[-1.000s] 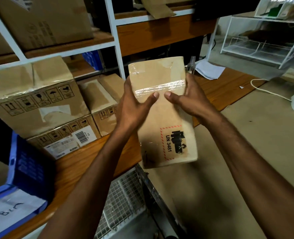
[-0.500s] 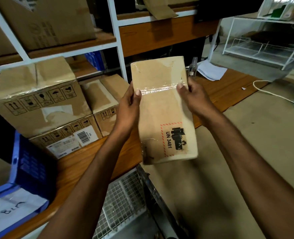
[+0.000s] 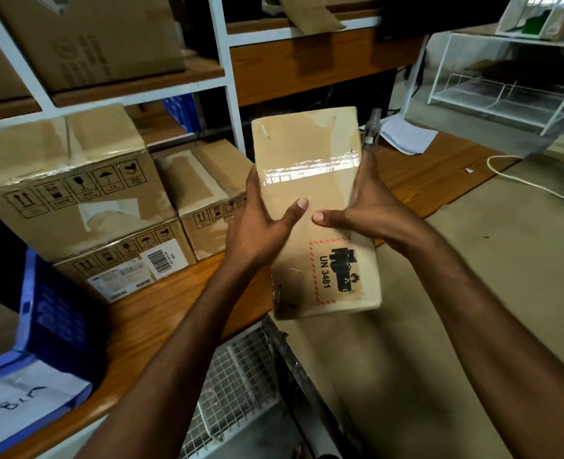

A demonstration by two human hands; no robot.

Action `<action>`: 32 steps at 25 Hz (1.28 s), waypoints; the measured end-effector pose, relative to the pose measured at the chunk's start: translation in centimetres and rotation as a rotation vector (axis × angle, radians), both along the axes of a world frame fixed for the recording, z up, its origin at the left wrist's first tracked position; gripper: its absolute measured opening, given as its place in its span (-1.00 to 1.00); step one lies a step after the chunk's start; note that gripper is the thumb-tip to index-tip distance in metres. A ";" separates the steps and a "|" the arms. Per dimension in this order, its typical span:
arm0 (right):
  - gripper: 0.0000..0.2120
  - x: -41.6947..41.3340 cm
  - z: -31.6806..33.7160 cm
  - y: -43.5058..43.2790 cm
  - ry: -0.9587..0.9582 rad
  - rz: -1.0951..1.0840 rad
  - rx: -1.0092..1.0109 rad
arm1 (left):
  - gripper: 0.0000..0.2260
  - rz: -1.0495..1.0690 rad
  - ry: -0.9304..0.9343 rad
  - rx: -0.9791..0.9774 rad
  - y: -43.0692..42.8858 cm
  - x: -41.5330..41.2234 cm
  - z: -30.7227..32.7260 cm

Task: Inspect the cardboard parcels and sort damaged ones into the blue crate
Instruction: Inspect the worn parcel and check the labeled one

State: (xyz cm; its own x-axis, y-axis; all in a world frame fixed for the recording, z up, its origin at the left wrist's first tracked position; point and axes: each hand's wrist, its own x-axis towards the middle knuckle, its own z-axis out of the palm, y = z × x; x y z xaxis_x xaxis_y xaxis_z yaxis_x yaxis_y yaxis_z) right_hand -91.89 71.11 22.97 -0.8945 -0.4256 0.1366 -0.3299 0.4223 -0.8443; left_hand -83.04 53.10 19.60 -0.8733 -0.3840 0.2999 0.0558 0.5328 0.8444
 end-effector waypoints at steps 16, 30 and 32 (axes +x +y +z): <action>-0.72 -0.4 -1.9 1.2 -0.065 -0.045 -0.212 | -0.59 -0.041 0.020 0.253 -0.5 0.3 0.0; -0.08 1.2 -1.9 -0.3 -0.025 -0.143 0.013 | -0.35 0.009 -0.068 0.001 -0.2 0.8 0.7; -0.01 1.0 -1.7 0.0 -0.022 -0.091 0.079 | -0.35 0.013 -0.095 -0.034 0.1 0.6 0.7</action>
